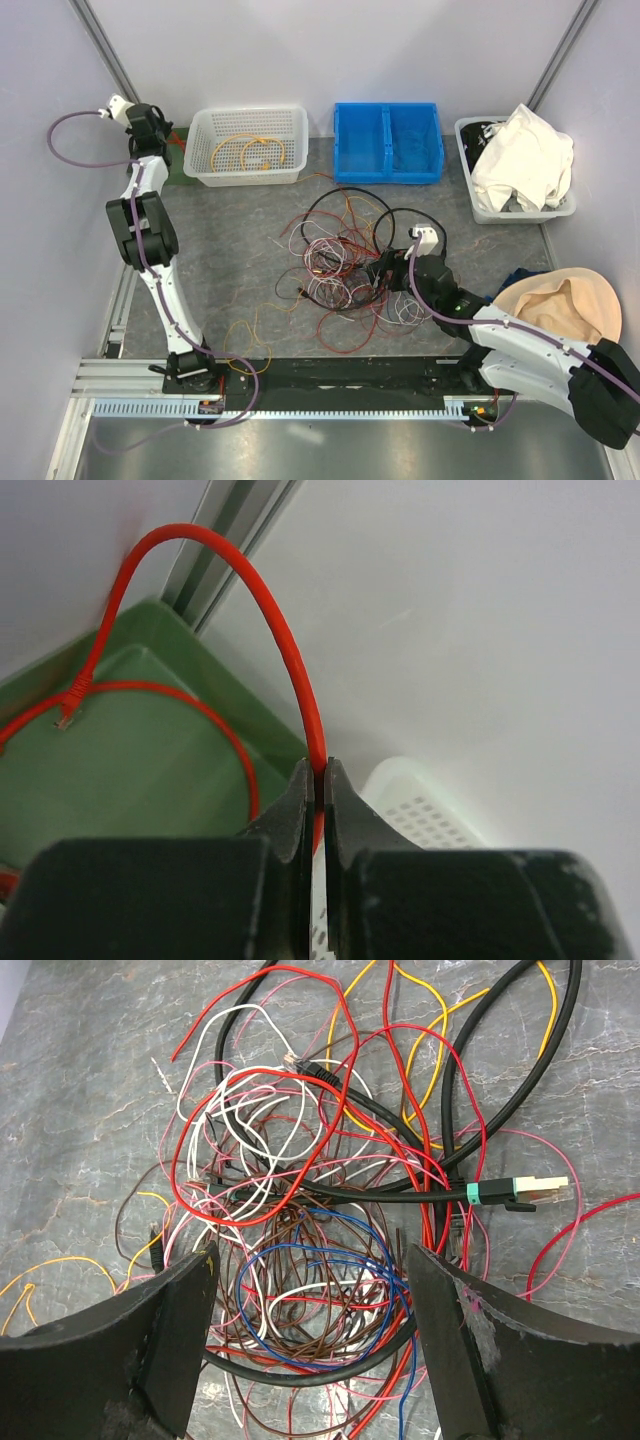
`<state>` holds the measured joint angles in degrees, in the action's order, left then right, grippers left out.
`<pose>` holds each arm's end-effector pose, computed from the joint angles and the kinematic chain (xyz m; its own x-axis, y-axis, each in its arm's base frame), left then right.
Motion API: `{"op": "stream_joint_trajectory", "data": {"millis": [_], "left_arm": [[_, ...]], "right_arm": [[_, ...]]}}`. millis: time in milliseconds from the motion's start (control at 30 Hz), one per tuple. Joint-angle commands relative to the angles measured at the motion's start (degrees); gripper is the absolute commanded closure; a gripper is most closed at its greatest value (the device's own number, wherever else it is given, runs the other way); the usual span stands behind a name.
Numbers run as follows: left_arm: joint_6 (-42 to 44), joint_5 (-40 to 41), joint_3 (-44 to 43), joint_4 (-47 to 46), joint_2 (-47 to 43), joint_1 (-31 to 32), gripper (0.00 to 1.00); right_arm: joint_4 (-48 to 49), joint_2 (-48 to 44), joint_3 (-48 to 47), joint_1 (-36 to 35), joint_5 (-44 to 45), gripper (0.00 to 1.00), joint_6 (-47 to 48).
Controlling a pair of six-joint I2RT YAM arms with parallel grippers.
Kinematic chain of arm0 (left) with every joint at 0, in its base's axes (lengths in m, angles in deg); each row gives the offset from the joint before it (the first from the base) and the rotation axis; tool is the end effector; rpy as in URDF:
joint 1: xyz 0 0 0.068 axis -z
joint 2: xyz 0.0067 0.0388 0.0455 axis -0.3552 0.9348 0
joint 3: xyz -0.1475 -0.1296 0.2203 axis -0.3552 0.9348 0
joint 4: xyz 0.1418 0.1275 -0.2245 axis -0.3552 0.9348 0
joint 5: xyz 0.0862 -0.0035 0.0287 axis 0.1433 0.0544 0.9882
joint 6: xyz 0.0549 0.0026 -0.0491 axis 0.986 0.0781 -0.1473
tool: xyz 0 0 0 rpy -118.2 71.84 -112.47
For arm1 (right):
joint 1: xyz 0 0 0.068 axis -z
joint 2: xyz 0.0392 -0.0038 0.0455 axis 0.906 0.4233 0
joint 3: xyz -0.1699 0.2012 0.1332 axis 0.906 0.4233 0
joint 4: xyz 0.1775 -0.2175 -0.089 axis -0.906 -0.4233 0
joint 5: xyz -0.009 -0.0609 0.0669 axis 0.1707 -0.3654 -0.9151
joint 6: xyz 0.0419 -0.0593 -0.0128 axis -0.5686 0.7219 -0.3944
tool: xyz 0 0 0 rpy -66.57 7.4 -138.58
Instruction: Untangle the cables
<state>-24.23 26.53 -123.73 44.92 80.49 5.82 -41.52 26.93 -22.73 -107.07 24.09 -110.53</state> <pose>0.5985 0.1718 0.2651 0.1230 -0.5924 -0.7962 -0.4445 0.6845 -0.5778 0.1890 0.1535 0.1885 -0.5159 0.2684 -0.8135 -0.2716 0.8494 0.4525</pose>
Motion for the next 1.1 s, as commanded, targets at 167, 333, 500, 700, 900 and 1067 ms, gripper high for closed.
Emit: {"op": "stream_joint_trajectory", "data": {"millis": [167, 333, 500, 700, 900, 1067], "left_arm": [[3.9, 5.8, 0.8, 0.0, 0.9, -0.1, 0.98], [4.8, 9.5, 0.7, 4.3, 1.4, 0.0, 0.73], [3.8, 9.0, 0.7, 7.9, 1.1, 0.0, 0.18], [3.0, 8.7, 1.6, 9.5, -2.1, 0.0, 0.00], [3.4, 9.2, 3.4, 9.6, -9.4, 0.4, 0.00], [2.6, 10.4, 8.5, 11.0, -17.5, 1.0, 0.00]], "right_arm": [[4.4, 2.3, -1.8, 1.1, -2.1, 0.17, -0.9], [4.5, 2.2, -1.7, 1.4, -2.6, 0.17, -1.2], [4.4, 1.6, -1.6, 1.3, -3.0, 0.17, -1.4], [4.1, -0.1, -1.3, 1.3, -3.5, 0.17, -1.7], [3.4, -1.9, -1.2, 1.3, -4.5, 0.17, -2.2], [2.1, -4.9, -1.1, 1.3, -5.3, 0.18, -2.5]]}}
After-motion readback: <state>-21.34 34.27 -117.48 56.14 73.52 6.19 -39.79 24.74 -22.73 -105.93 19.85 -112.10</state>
